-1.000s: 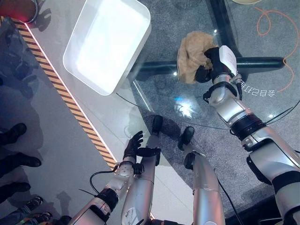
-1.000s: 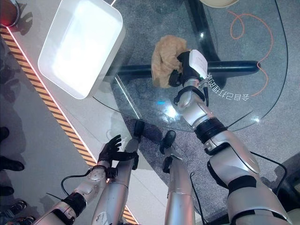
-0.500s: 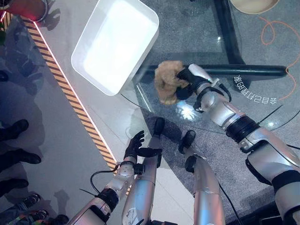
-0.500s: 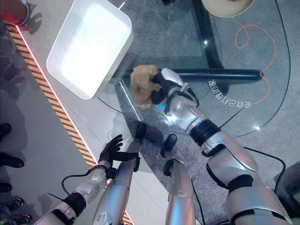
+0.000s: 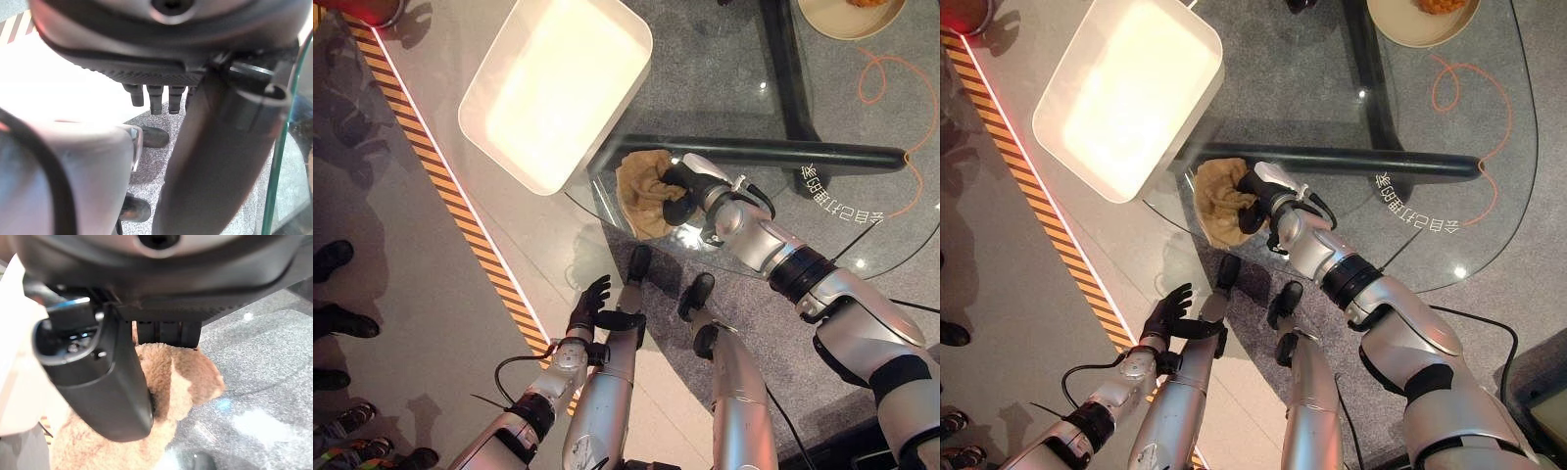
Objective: Wipe the table with a cloth and put it in the basket.
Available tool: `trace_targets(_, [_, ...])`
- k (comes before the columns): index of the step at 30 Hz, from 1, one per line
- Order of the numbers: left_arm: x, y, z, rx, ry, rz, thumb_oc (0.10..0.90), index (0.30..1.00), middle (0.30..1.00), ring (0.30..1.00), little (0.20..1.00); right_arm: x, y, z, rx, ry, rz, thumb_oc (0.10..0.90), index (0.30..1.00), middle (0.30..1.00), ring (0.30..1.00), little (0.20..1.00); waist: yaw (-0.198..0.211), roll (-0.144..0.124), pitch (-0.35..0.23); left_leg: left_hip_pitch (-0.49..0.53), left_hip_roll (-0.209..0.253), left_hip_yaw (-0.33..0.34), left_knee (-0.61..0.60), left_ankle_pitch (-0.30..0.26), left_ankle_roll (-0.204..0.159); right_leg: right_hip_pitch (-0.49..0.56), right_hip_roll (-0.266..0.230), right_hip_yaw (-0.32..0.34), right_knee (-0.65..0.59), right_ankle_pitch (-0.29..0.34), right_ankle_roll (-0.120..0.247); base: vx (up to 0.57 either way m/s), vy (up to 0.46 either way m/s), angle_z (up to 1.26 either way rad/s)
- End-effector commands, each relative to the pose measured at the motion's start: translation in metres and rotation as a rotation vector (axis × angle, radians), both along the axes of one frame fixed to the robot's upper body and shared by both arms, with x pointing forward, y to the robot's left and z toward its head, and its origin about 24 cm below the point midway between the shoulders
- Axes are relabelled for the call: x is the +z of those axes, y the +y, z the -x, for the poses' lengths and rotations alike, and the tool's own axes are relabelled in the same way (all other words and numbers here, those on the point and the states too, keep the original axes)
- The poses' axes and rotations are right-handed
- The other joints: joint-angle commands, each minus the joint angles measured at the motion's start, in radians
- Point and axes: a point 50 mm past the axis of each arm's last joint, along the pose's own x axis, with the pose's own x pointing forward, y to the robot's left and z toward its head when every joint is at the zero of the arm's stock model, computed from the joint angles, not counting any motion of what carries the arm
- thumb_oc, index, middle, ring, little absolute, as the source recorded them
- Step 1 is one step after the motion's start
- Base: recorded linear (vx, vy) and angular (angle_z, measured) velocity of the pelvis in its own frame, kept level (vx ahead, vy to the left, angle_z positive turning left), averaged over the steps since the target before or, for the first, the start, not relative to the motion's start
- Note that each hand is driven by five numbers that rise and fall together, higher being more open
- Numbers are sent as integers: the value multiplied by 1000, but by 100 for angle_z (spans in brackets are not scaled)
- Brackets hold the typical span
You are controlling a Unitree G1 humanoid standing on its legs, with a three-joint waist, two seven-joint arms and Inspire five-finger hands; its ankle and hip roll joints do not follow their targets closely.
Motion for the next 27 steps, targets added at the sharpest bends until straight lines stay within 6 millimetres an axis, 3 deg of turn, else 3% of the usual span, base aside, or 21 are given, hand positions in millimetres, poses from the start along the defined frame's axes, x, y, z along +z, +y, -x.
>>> trace_targets(1, [-5, 14, 12, -3, 7, -39, 800, 900, 900, 900, 900, -12, 30, 13, 94, 24, -215, 100, 300, 300, 300, 200, 35, -29, 57, 9, -64, 95, 86, -121, 84, -13, -25, 81, -98, 127, 109, 0, 0, 0])
trace_targets(9, [-12, 23, 20, 44, 20, -33, 800, 900, 900, 900, 900, 30, -23, 8, -153, -349, -389, 100, 300, 300, 300, 200, 0, -38, 57, 29, -51, 117, 92, -141, 91, -5, -10, 106, -85, 126, 110, 0, 0, 0])
trace_targets(15, [-16, 33, 26, 94, 30, -26, 800, 900, 900, 900, 900, 63, -70, 18, -341, -620, -379, 100, 300, 300, 300, 200, -32, -57, 57, 45, -39, 132, 94, -161, 97, 5, 4, 125, -79, 123, 115, -1, -1, -1])
trace_targets(19, [-17, 44, 30, 115, 39, -35, 800, 900, 900, 900, 900, 78, -102, 24, -443, -704, -359, 100, 300, 300, 300, 200, -45, -69, 57, 51, -31, 136, 98, -174, 102, 9, 9, 133, -74, 120, 117, -2, -17, -11])
trace_targets(27, [-19, 57, 34, 135, 38, -48, 800, 900, 900, 900, 900, 92, -135, 30, -573, -772, -348, 100, 300, 300, 300, 200, -55, -80, 57, 54, -25, 141, 103, -186, 104, 14, 15, 137, -74, 115, 114, -1, -16, -7])
